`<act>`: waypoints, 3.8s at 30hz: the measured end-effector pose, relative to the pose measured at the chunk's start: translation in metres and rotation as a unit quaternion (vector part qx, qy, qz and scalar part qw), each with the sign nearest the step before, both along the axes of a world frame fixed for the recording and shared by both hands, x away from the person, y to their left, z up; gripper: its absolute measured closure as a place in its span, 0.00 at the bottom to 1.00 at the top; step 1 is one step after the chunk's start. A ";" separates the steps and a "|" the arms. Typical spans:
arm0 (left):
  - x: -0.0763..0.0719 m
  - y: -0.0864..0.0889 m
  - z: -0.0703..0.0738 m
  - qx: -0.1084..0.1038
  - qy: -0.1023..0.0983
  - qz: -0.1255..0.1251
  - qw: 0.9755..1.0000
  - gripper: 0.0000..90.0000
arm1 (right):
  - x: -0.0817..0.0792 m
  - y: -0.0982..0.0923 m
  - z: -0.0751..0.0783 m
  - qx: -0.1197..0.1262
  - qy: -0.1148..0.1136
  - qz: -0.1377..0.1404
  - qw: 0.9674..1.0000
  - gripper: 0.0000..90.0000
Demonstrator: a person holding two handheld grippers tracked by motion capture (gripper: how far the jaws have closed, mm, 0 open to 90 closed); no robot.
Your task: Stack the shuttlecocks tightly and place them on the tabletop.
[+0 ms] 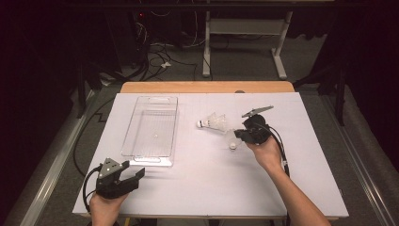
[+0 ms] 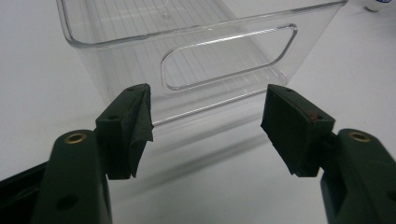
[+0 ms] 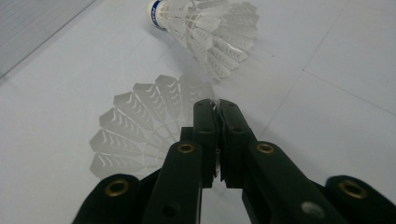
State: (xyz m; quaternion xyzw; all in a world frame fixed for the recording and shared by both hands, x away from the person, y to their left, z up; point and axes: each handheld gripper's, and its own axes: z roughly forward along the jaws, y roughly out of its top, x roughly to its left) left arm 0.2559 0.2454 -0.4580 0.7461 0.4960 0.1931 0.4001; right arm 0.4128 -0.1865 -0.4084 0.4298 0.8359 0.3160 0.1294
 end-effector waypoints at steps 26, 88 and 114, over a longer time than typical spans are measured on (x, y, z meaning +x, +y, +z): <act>0.000 0.001 0.000 -0.002 -0.001 0.002 1.000 0.38 | 0.005 -0.032 -0.014 0.000 0.033 -0.034 0.999 0.88; 0.000 0.003 0.001 0.004 -0.007 0.004 1.000 0.38 | 0.003 -0.065 -0.034 0.023 0.052 -0.079 0.995 0.63; -0.001 0.003 0.001 0.003 -0.008 0.005 1.000 0.38 | -0.009 -0.081 -0.034 0.032 0.044 -0.089 0.995 0.61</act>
